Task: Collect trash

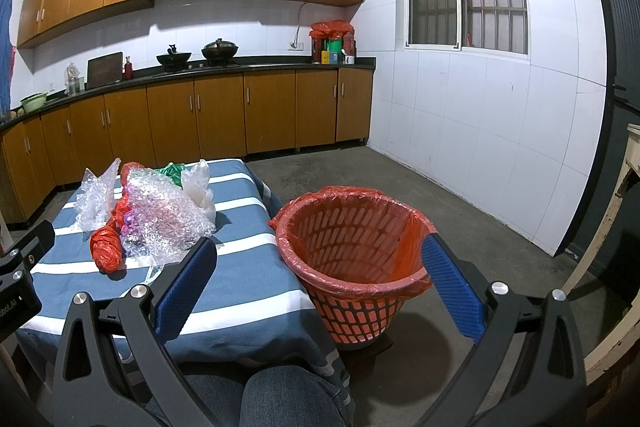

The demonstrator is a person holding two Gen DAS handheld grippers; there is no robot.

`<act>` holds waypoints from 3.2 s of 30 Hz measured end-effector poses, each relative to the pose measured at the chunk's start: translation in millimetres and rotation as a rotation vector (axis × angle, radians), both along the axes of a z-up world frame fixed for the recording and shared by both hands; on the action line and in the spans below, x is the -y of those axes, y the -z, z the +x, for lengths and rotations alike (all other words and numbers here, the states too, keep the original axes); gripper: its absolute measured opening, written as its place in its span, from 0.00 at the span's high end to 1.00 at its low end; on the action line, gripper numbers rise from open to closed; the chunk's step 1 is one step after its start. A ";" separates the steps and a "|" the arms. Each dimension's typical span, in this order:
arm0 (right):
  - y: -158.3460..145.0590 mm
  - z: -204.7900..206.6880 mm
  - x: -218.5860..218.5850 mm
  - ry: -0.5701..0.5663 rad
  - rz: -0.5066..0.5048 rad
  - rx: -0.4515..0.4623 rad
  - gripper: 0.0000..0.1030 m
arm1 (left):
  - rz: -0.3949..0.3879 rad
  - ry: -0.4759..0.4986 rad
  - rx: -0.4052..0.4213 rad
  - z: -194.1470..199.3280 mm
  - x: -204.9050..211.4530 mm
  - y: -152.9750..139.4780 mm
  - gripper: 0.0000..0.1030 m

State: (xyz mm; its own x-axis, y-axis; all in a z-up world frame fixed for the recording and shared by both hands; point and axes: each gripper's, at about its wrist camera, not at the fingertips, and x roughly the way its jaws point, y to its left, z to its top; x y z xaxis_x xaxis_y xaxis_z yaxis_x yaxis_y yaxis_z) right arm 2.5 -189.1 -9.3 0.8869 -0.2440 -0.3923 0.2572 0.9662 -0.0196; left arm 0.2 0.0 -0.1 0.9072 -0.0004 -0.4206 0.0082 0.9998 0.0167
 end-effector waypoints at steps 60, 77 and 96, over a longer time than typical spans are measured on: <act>20.4 81.6 -29.6 -0.197 0.020 -0.047 0.02 | -0.106 -0.188 -0.166 78.6 -96.6 48.3 0.04; 48.0 165.1 -61.4 -0.279 0.016 -0.136 0.02 | -0.149 -0.138 -0.407 211.0 -96.3 124.5 0.27; 78.4 250.0 -119.2 -0.447 0.073 -0.249 0.19 | -0.193 -0.170 -0.314 183.8 -150.3 105.9 0.57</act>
